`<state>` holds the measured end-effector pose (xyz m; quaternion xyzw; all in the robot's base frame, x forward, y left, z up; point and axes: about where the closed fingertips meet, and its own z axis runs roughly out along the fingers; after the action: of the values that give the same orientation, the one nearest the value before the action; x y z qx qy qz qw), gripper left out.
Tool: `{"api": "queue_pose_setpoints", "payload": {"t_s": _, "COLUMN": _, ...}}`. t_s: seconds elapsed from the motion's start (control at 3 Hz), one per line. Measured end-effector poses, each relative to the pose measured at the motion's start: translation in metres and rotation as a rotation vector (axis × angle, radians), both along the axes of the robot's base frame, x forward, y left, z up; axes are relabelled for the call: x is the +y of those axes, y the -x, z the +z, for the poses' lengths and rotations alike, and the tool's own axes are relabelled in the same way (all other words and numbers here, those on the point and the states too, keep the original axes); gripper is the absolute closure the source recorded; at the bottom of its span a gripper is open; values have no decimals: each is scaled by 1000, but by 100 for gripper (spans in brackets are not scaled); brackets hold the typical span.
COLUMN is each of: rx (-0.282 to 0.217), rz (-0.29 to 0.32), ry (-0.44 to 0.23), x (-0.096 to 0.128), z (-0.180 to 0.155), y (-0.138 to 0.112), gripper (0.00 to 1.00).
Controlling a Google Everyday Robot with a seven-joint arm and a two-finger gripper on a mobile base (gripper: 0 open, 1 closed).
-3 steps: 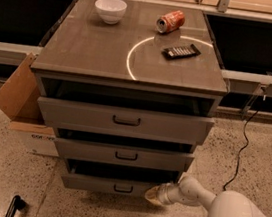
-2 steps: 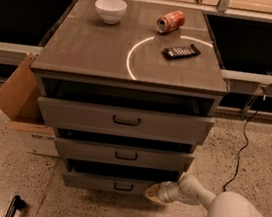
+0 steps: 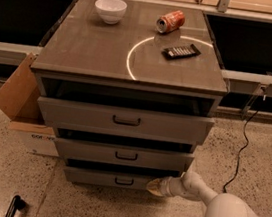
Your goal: Close bottom drawer
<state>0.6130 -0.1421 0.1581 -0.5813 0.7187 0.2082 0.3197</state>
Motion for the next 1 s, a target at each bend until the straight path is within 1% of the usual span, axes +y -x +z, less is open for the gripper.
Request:
{"api": "queue_pose_setpoints", "payload": {"t_s": 0.33, "rx": 1, "rz": 9, "ry": -8, "x": 2, "z": 2, "y": -7, "gripper": 100}}
{"api": "queue_pose_setpoints", "payload": {"t_s": 0.67, "rx": 12, "rz": 53, "ry": -7, "x": 6, "z": 3, "y": -4, "gripper": 100}}
{"api": "queue_pose_setpoints", "payload": {"t_s": 1.0, "rx": 12, "rz": 151, "ry": -12, "x": 10, "z": 18, "y": 18, "gripper": 100}}
